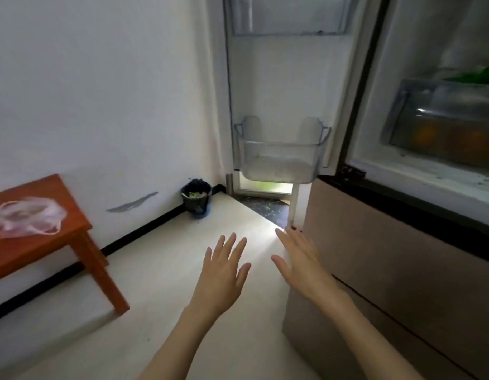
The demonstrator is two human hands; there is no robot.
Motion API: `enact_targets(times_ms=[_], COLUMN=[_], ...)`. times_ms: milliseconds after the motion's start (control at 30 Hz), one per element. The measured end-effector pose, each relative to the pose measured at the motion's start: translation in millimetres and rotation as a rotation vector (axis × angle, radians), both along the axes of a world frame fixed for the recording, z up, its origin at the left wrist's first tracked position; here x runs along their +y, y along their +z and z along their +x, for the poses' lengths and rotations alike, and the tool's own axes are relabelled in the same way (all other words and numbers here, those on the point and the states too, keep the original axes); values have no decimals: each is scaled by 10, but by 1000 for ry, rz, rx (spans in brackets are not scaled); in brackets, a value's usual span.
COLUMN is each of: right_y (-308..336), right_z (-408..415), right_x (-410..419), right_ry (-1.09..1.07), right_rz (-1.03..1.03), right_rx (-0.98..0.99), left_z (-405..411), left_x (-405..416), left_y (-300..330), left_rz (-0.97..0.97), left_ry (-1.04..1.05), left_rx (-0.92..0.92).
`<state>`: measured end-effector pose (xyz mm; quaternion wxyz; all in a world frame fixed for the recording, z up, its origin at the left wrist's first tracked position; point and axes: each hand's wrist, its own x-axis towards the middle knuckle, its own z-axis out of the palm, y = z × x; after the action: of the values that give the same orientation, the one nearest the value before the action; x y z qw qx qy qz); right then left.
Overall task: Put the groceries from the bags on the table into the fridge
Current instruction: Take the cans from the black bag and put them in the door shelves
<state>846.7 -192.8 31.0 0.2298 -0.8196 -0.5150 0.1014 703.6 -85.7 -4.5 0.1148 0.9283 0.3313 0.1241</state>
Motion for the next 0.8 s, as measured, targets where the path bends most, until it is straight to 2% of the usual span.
enact_targets(times_ms=[400,667,800], right_y=[-126,-12,-66], right_z=[-2418,-3368,-3744], right_x=[1325,2358,2972], right_ry=[453,651,695], right_rz=[-68,8,-15], right_rx=[-73,-127,-114], left_z=[-2760,-3722,-4141], left_x=[645,1333,1762], left_y=[-45,69,-53], left_rz=[-106,-128,-115], left_ry=[516,710,760], left_rx=[48,-70,-38])
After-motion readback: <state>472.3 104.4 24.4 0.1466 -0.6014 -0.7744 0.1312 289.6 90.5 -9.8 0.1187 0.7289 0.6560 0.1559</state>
